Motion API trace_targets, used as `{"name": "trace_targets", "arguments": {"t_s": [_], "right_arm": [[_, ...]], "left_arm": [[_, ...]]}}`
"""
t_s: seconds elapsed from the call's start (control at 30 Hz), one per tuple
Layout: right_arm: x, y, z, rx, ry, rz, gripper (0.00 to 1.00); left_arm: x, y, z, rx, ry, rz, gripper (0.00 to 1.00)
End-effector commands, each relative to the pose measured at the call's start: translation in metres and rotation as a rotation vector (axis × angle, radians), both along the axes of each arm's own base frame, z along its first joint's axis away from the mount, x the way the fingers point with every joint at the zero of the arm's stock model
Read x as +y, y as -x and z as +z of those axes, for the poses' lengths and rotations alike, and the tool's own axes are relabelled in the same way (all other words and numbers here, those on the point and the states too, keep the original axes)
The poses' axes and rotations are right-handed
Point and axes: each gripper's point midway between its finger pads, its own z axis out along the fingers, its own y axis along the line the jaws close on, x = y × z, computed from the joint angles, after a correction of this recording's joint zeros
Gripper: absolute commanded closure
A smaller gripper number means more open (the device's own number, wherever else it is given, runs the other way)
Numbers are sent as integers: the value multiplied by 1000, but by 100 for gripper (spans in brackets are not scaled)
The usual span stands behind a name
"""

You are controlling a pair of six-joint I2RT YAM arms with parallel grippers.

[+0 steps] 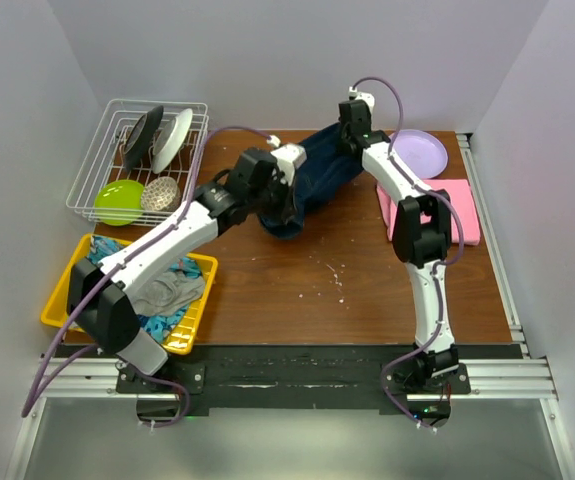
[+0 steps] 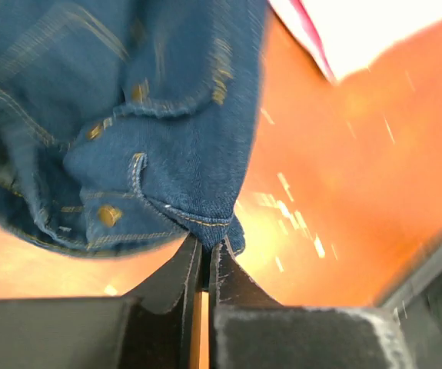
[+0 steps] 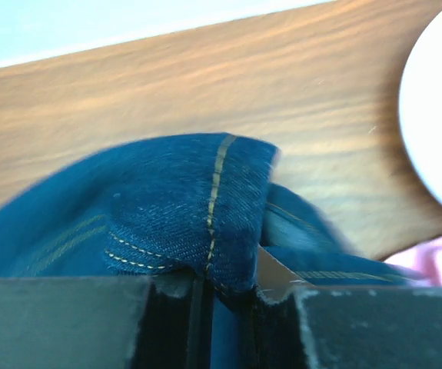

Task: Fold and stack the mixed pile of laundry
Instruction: Flatten out the skirt at the center of the board.

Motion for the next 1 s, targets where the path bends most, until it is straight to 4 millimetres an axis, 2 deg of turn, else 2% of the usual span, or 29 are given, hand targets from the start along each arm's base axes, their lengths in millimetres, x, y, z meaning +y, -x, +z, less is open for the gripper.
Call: {"name": "trace_targets", "arguments": {"t_s": [0.0,0.03,0.1,0.13,0.2,0.23,0.3,0.33,0.37,0.4,0.43,0.47,0.5,0.53,0.57,0.6,0.67,0.7,0.77,0.8,0.87,0.9,0.97], "right_arm": [[-5,-3,29,-32,76,26,65],[-5,-1,39,-42,71,30,50],[-4,7,48,-37,57,42,41],[-6,15,62,-46,49,38,39],[-11,28,68,-34,42,24,37],[-16,44,76,-30,37,15,36],[-19,61,81,-29,11,11,32],[-23,77,77,-18,6,7,31],[-25,87,76,-11,-7,4,30],[-25,104,51,51,-13,17,30],[-22,110,49,48,-45,32,30],[-21,122,63,24,-75,35,30],[-20,139,39,77,-93,41,30],[-10,148,41,70,-142,84,30],[-1,161,53,41,-162,109,30],[3,178,36,73,-164,118,30],[24,201,39,66,-184,172,30],[27,215,23,103,-180,181,29],[37,235,14,125,-188,208,29],[34,251,3,148,-205,208,29],[34,265,-1,149,-238,216,29],[30,277,-7,158,-254,208,29],[29,286,-10,156,-277,211,29]], "left_arm": [[8,48,-59,153,-104,-168,72],[12,46,-63,153,-102,-134,51],[21,34,-53,126,-61,-65,38],[21,23,-44,118,1,-8,36],[39,0,-31,96,55,123,36],[46,-11,-26,77,69,182,36],[75,-37,-25,58,86,328,36],[82,-48,-23,43,102,369,38],[103,-65,-36,48,63,458,39],[108,-75,-32,42,65,486,40],[116,-83,-38,49,46,513,42],[126,-93,-56,67,-2,549,43],[127,-102,-55,56,-16,543,44],[128,-103,-65,86,-45,540,44],[131,-108,-87,133,-81,543,44],[128,-113,-91,141,-85,522,44],[127,-114,-114,205,-99,501,44],[127,-117,-118,206,-108,487,43],[129,-113,-134,244,-137,485,43],[132,-111,-138,251,-155,487,42],[144,-106,-148,261,-206,519,42],[143,-104,-151,263,-203,518,41],[142,-96,-160,297,-195,509,41]]}}
